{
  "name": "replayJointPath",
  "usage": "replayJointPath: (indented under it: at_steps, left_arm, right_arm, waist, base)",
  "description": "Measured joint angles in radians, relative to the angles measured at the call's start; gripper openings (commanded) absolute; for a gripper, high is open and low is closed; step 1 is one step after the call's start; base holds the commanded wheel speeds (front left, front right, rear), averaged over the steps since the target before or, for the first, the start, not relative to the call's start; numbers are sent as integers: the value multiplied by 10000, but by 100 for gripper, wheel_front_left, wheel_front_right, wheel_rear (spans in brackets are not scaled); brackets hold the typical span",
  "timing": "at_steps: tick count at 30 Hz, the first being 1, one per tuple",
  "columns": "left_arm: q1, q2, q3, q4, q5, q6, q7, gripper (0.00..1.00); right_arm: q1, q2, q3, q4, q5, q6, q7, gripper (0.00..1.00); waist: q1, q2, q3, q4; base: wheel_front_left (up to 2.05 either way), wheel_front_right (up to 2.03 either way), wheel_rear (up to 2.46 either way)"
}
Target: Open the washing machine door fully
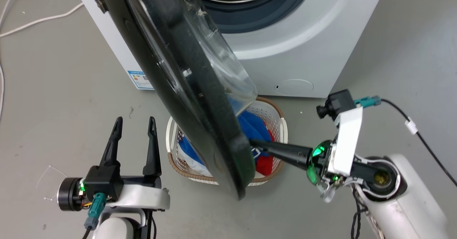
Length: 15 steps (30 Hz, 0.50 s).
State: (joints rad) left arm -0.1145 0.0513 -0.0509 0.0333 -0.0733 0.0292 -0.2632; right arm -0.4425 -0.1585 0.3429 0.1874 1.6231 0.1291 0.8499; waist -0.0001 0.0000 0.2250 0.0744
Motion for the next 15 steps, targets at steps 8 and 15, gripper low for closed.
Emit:
replayJointPath:
  at_steps: [8,15]
  left_arm:
    - [308,0,40,58,19,-2,0,100]
    - [550,0,105,151,92,-19,0,100]
  right_arm:
    - [690,230,44,-186,75,0,-102,0]
    - [1198,401,-656,-391,150,2,-890,0]
  waist:
    - [0,0,-392,88]
    - [0,0,-778,82]
  base:
    - [0,0,0]
    - [0,0,0]
